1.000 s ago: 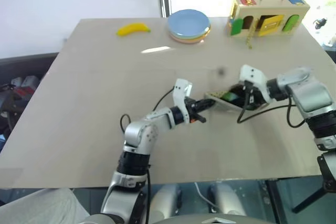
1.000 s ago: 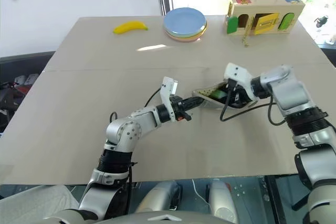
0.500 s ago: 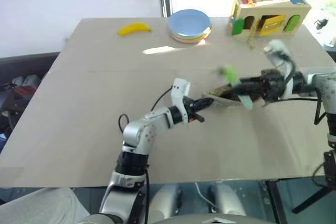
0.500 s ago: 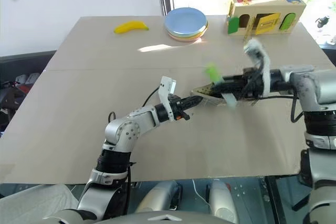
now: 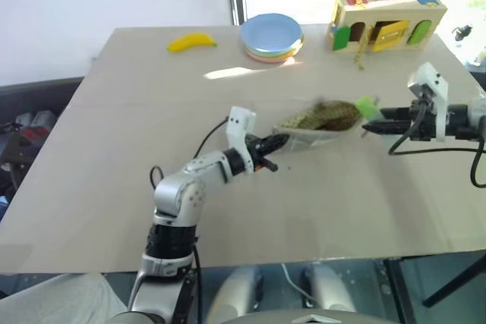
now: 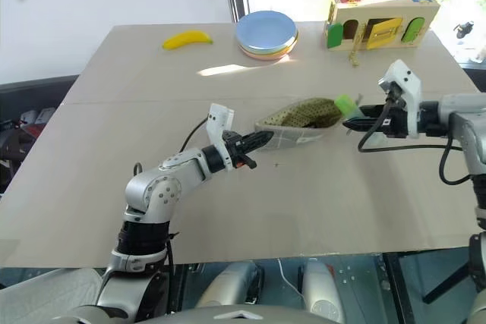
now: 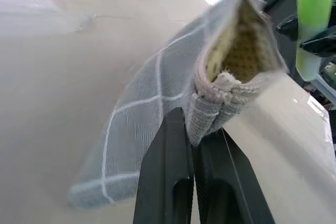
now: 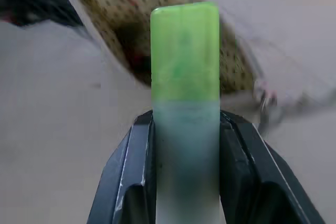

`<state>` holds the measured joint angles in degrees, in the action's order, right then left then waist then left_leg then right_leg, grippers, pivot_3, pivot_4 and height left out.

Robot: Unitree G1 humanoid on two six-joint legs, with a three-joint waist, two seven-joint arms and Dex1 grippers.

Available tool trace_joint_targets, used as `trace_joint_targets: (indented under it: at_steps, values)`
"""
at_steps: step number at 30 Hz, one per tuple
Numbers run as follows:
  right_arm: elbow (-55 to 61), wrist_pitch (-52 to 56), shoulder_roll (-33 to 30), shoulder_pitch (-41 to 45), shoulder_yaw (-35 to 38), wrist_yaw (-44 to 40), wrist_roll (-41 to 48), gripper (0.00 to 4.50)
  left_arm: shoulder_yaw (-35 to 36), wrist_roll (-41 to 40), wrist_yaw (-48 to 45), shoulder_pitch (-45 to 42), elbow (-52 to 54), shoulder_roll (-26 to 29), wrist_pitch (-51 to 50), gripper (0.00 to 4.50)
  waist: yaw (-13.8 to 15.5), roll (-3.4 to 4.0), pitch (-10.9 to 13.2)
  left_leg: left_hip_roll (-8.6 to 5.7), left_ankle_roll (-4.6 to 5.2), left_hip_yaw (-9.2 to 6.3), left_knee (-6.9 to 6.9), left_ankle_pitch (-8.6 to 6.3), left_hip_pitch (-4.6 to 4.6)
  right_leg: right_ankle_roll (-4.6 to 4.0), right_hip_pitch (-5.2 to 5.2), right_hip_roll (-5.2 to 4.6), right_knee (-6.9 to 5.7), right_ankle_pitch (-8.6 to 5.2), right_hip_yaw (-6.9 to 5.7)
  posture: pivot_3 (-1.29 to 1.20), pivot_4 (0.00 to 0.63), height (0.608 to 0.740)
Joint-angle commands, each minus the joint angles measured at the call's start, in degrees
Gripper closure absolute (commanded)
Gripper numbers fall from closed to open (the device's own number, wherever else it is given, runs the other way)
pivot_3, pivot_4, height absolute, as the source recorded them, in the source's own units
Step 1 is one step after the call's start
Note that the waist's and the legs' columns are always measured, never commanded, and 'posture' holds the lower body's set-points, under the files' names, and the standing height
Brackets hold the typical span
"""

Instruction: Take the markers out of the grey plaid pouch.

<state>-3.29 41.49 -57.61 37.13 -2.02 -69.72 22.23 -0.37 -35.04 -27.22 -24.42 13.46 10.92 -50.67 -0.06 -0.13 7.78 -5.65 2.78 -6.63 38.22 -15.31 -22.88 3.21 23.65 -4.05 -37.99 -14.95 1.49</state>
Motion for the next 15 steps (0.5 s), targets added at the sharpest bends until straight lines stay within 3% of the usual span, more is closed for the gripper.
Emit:
trace_joint_targets:
  at_steps: [1,5,7,12,15]
  values:
    - [-2.3,-2.7,-4.3,-3.7,-3.4,0.0,-6.3,3.5,2.0,-2.0,0.5,0.9,4.7,1.3,-0.9,4.5,0.2,-0.01,0.0,0.0,0.0,-0.01,0.0,0.0,0.0,0.0,-0.01,0.0,0.01,0.0,-0.01,0.0,0.15,0.74]
    - [-8.1,-7.4,-2.7,-5.5,-6.4,5.6,-13.0,3.5,1.7,-2.6,1.1,2.0,5.7,1.7,-1.4,4.5,0.6,-0.01,0.0,-0.02,0.0,0.05,0.0,0.0,0.0,0.0,0.0,-0.02,0.03,0.0,0.06,0.0,0.15,0.74]
    - [-9.3,-9.8,-2.3,-5.9,-7.4,5.8,-14.9,2.44,1.5,-2.7,1.3,2.2,5.8,1.7,-1.6,4.5,0.7,-0.01,0.0,-0.01,0.0,0.07,0.0,0.0,0.0,0.0,0.03,-0.01,0.01,0.0,0.08,0.0,0.15,0.74]
    - [-10.1,-11.5,-0.3,-4.0,-5.1,6.0,-14.2,0.4,1.3,-2.7,1.2,2.2,5.8,1.9,-1.6,4.5,0.7,0.0,0.0,-0.01,0.0,0.06,0.0,0.0,0.0,0.0,0.02,0.01,0.03,0.0,0.06,0.0,0.15,0.74]
    - [-7.8,-9.6,-0.4,-2.1,-2.8,4.7,-11.6,0.4,1.0,-2.7,1.0,2.5,6.1,2.1,-1.7,4.5,0.8,0.0,0.0,-0.01,0.0,0.05,0.0,0.0,0.0,0.0,0.02,0.0,0.02,0.0,0.05,0.0,0.15,0.74]
